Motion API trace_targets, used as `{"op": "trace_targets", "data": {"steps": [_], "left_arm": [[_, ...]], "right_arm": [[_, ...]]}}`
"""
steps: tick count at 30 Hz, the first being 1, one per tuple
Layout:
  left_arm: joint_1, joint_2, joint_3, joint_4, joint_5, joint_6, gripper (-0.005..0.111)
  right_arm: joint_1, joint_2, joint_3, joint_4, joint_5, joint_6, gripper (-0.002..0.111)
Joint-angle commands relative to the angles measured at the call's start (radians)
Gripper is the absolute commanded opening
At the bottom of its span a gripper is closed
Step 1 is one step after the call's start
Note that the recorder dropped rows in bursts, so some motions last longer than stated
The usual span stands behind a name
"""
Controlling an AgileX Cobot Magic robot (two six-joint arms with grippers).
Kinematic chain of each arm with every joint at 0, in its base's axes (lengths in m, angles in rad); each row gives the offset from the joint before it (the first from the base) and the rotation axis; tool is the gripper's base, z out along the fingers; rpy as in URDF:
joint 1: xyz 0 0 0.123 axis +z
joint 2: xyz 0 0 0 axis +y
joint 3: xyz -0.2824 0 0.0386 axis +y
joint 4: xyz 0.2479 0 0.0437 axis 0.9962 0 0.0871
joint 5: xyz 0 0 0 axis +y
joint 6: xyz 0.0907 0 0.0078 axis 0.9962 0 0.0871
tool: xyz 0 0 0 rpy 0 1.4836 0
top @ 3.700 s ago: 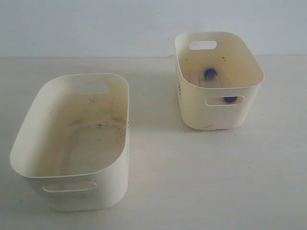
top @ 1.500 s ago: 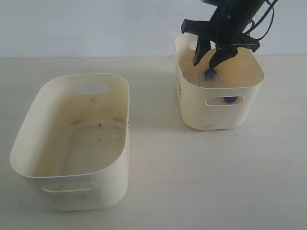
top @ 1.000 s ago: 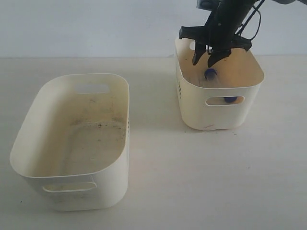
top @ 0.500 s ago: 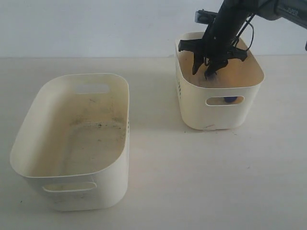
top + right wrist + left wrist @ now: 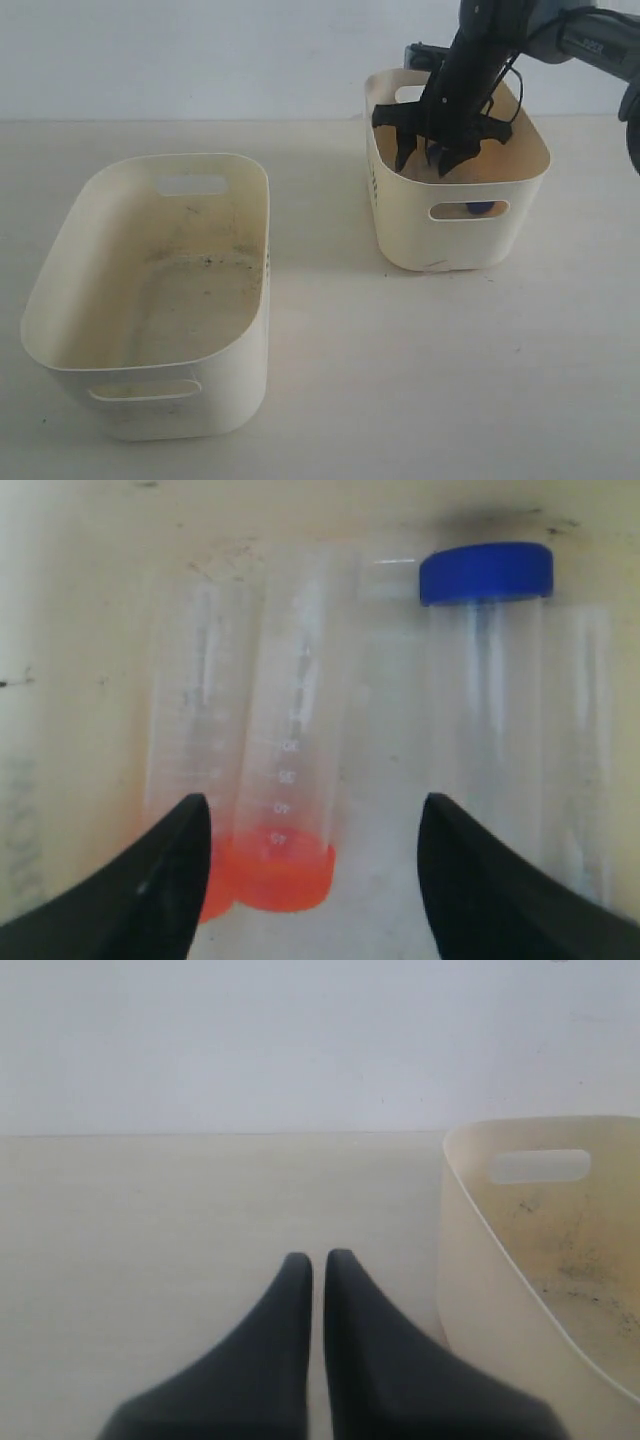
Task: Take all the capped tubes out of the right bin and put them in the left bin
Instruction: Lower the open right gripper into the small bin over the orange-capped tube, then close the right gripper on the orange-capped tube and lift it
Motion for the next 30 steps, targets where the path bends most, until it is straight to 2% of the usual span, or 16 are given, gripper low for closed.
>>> {"op": "trace_targets", "data": {"steps": [1,24,26,30], "left_arm": [[0.0,-0.004,-0.003,-0.002,-0.015,-0.002,0.004],[0.0,-0.004,-0.003,-0.002,-0.015,-0.002,0.004],[0.0,-0.004,-0.003,-0.002,-0.015,-0.002,0.004],[0.0,-0.004,-0.003,-0.002,-0.015,-0.002,0.004]], "right_arm": [[0.001,0.0,-0.006,0.013,-0.005,-0.008,0.058],[0.023,0.071,-0.006,-0.024,-0.01,-0.001,0.057],[0.023,0.075,-0.006,-0.038,-0.002,-0.001,0.052],[0.023,0.075,-0.006,-0.038,0.003,-0.001,0.03]]}}
